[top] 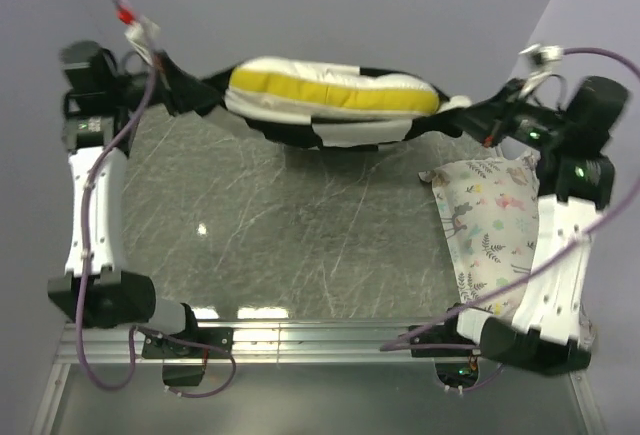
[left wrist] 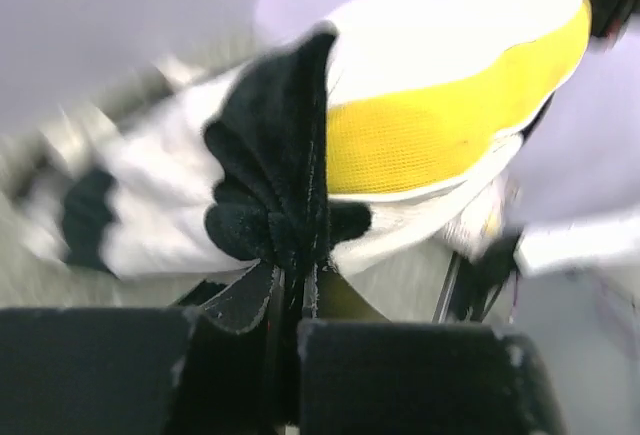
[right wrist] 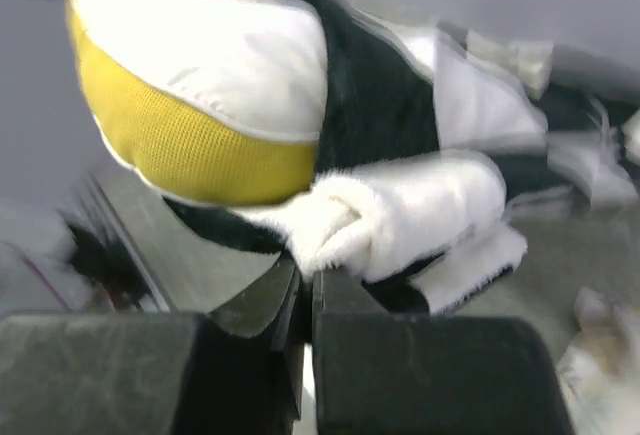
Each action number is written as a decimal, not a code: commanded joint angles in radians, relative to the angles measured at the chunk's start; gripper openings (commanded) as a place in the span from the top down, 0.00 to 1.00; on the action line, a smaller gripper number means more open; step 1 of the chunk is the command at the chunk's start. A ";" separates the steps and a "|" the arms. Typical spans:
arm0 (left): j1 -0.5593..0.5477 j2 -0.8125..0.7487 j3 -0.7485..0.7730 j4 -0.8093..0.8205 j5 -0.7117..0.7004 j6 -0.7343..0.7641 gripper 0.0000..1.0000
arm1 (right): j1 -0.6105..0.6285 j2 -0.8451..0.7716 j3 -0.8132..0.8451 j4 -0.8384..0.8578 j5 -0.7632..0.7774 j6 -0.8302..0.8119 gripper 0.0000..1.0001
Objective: Put the pillow into the pillowcase
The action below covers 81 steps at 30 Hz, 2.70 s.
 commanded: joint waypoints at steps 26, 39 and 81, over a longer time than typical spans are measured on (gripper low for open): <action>0.008 -0.221 0.122 0.707 -0.239 -0.844 1.00 | -0.080 -0.152 0.095 0.847 0.120 0.983 1.00; -0.020 0.001 0.479 0.777 -0.224 -0.793 1.00 | -0.020 -0.018 0.345 0.777 0.191 0.900 1.00; -0.060 0.281 0.601 0.880 -0.373 -0.672 0.99 | -0.022 0.006 0.413 0.861 0.404 0.753 1.00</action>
